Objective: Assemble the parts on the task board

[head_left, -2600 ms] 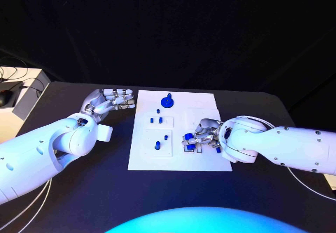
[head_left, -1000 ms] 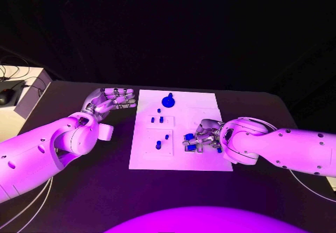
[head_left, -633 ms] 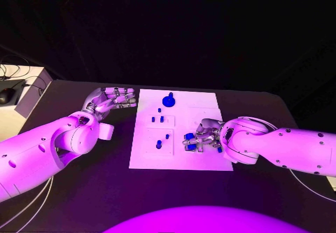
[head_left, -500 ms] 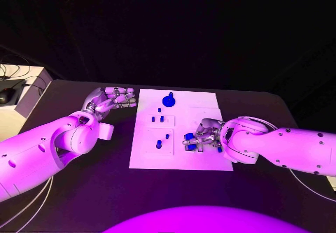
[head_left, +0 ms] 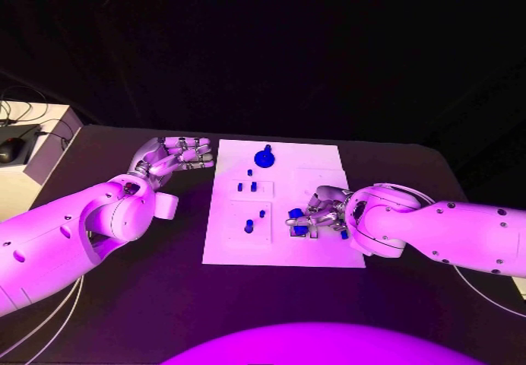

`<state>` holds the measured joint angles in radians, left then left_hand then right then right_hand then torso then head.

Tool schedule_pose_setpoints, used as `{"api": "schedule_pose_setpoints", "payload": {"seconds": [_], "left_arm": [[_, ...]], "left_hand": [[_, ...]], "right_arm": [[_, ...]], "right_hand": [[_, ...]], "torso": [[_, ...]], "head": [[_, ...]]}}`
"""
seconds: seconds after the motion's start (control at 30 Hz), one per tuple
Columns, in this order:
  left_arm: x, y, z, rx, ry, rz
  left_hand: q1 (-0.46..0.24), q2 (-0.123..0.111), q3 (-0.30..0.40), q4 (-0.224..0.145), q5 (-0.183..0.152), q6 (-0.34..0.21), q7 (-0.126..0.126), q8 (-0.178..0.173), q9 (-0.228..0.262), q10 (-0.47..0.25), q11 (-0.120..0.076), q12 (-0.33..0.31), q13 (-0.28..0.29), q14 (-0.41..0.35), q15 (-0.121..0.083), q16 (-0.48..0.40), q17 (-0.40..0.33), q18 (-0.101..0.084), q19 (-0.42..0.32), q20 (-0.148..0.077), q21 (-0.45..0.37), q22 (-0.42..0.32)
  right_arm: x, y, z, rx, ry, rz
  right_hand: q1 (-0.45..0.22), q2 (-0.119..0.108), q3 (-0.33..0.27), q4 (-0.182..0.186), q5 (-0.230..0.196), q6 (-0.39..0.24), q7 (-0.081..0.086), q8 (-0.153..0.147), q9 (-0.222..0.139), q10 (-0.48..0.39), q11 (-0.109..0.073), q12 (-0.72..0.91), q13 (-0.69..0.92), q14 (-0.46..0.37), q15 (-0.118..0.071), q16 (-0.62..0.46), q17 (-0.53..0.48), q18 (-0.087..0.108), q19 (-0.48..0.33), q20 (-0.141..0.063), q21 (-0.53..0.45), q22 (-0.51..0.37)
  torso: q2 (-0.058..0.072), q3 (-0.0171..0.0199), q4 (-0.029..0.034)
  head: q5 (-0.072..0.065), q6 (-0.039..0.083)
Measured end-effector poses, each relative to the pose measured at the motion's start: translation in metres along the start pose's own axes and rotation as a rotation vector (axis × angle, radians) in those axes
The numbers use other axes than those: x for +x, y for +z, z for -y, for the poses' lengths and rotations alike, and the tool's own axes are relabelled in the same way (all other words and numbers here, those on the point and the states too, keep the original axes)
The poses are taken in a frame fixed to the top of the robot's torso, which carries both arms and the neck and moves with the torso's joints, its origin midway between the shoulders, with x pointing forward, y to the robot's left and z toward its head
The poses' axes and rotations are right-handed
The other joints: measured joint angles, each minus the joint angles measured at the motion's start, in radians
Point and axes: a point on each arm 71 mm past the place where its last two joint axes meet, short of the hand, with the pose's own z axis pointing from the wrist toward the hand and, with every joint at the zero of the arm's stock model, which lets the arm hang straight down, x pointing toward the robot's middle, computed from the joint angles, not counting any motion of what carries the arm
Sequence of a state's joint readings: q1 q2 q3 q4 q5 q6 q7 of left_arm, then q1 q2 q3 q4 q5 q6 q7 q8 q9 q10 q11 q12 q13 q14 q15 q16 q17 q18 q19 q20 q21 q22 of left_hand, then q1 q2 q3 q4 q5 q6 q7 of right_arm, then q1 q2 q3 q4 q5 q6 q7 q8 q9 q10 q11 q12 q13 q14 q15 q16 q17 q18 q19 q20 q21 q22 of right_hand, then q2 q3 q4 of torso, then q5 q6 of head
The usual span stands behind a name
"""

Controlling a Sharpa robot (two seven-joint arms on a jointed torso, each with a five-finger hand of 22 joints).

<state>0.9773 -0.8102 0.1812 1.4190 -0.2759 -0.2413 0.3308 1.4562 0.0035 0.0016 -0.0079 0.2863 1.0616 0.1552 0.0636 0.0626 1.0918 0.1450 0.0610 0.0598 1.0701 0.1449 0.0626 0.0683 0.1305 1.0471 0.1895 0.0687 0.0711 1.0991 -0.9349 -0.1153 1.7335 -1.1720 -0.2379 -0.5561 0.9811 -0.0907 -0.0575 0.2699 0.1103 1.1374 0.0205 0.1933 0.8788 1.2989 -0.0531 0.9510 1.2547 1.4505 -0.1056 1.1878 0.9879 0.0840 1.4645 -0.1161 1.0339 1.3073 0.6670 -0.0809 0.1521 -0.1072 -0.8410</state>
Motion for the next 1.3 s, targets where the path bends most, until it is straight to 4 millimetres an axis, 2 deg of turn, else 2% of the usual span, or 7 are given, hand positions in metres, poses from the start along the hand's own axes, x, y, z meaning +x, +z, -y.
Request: {"api": "schedule_pose_setpoints", "payload": {"seconds": [0.1, 0.33, 0.47, 0.77, 0.8, 1.03, 1.3], "left_arm": [[0.000, 0.000, 0.000, 0.000, 0.000, 0.000], [-0.001, 0.000, 0.000, -0.001, 0.000, 0.001], [-0.001, 0.000, 0.000, -0.001, 0.000, 0.001], [-0.001, -0.001, 0.000, -0.001, 0.000, 0.002], [-0.001, -0.001, 0.000, -0.002, 0.000, 0.002], [-0.001, -0.001, 0.000, -0.002, 0.000, 0.003], [-0.001, 0.000, 0.000, -0.001, -0.001, 0.002]], "left_hand": [[0.000, 0.000, 0.000, 0.000, 0.000, 0.000, 0.000, 0.000, 0.000, 0.000, 0.000, 0.000, 0.000, 0.000, 0.000, 0.000, 0.000, 0.000, 0.000, 0.000, 0.000, 0.000], [0.000, 0.000, -0.008, 0.008, 0.000, 0.000, 0.000, 0.000, 0.000, 0.000, 0.000, 0.000, 0.000, 0.000, 0.000, 0.000, 0.000, 0.000, 0.000, 0.000, 0.000, 0.000], [0.000, 0.000, -0.008, 0.008, 0.000, 0.000, 0.000, 0.000, 0.000, 0.000, 0.000, 0.000, 0.000, 0.000, 0.000, 0.000, 0.000, 0.000, 0.000, 0.000, 0.000, 0.000], [0.000, 0.000, -0.008, 0.008, 0.000, 0.000, 0.000, 0.000, 0.000, 0.000, 0.000, 0.000, 0.000, 0.000, 0.000, 0.000, 0.000, 0.000, 0.000, 0.000, 0.000, 0.000], [0.000, 0.000, -0.008, 0.008, 0.000, 0.000, 0.000, 0.000, 0.000, 0.000, 0.000, 0.000, 0.000, 0.000, 0.000, 0.000, 0.000, 0.000, 0.000, 0.000, 0.000, 0.000], [0.000, 0.000, -0.008, 0.008, 0.000, 0.000, 0.000, 0.000, 0.000, 0.000, 0.000, 0.000, 0.000, 0.000, 0.000, 0.000, 0.000, 0.000, 0.000, 0.000, 0.000, 0.000], [0.000, 0.000, -0.008, 0.014, 0.000, 0.000, 0.000, 0.000, 0.000, 0.000, 0.000, 0.000, 0.000, 0.000, 0.000, 0.000, 0.000, 0.000, 0.000, 0.000, 0.000, 0.000]], "right_arm": [[0.000, -0.001, 0.000, 0.000, 0.002, 0.002], [0.001, -0.002, 0.001, -0.001, 0.008, 0.008], [0.001, -0.003, 0.001, -0.001, 0.011, 0.011], [0.002, -0.008, 0.004, -0.002, 0.017, 0.013], [0.002, -0.009, 0.004, -0.002, 0.018, 0.014], [-0.002, -0.014, 0.008, -0.013, 0.033, 0.029], [-0.031, -0.020, 0.027, -0.014, 0.076, 0.103]], "right_hand": [[-0.011, -0.011, 0.002, 0.010, -0.015, 0.000, 0.000, 0.000, 0.000, 0.003, 0.003, 0.000, 0.000, 0.000, 0.000, 0.000, 0.001, 0.000, 0.000, 0.000, 0.003, 0.000], [-0.018, -0.018, 0.005, 0.013, -0.015, 0.000, 0.000, 0.000, -0.006, 0.003, 0.003, 0.000, 0.000, 0.000, 0.000, 0.000, 0.001, 0.000, 0.000, 0.000, 0.006, 0.001], [-0.022, -0.021, 0.005, 0.013, -0.019, 0.000, 0.000, -0.002, -0.038, 0.003, 0.003, 0.000, 0.000, 0.000, 0.000, 0.000, 0.001, 0.000, 0.000, 0.000, 0.006, 0.001], [-0.030, -0.013, 0.005, 0.013, -0.019, -0.001, 0.000, 0.000, -0.039, 0.003, 0.003, 0.000, 0.000, 0.000, 0.000, 0.000, 0.002, 0.000, 0.000, 0.000, 0.006, 0.001], [-0.027, 0.000, 0.002, 0.010, -0.019, -0.001, 0.000, 0.000, -0.038, 0.003, 0.003, 0.000, 0.000, 0.000, 0.000, 0.000, 0.002, 0.000, 0.000, 0.000, 0.006, 0.001], [-0.012, 0.014, -0.013, -0.005, -0.009, -0.001, 0.000, 0.000, -0.040, 0.003, 0.003, 0.002, 0.001, 0.000, 0.000, 0.000, 0.004, 0.000, 0.000, 0.000, 0.006, 0.000], [0.003, 0.030, -0.034, -0.041, 0.030, -0.001, 0.000, 0.000, -0.040, 0.003, 0.003, 0.009, 0.006, 0.000, 0.000, 0.006, 0.013, 0.000, 0.000, 0.000, 0.017, 0.000]], "torso": [[0.000, 0.0002, 0.0000], [0.000, 0.0003, 0.0004], [0.000, 0.0002, 0.0000], [0.000, 0.0001, -0.0001], [0.000, 0.0000, -0.0002], [0.000, -0.0003, -0.0007], [-0.001, -0.0003, -0.0015]], "head": [[0.000, 0.000], [0.001, 0.000], [0.002, 0.001], [0.003, 0.001], [0.003, 0.001], [0.000, 0.003], [-0.009, 0.008]]}}
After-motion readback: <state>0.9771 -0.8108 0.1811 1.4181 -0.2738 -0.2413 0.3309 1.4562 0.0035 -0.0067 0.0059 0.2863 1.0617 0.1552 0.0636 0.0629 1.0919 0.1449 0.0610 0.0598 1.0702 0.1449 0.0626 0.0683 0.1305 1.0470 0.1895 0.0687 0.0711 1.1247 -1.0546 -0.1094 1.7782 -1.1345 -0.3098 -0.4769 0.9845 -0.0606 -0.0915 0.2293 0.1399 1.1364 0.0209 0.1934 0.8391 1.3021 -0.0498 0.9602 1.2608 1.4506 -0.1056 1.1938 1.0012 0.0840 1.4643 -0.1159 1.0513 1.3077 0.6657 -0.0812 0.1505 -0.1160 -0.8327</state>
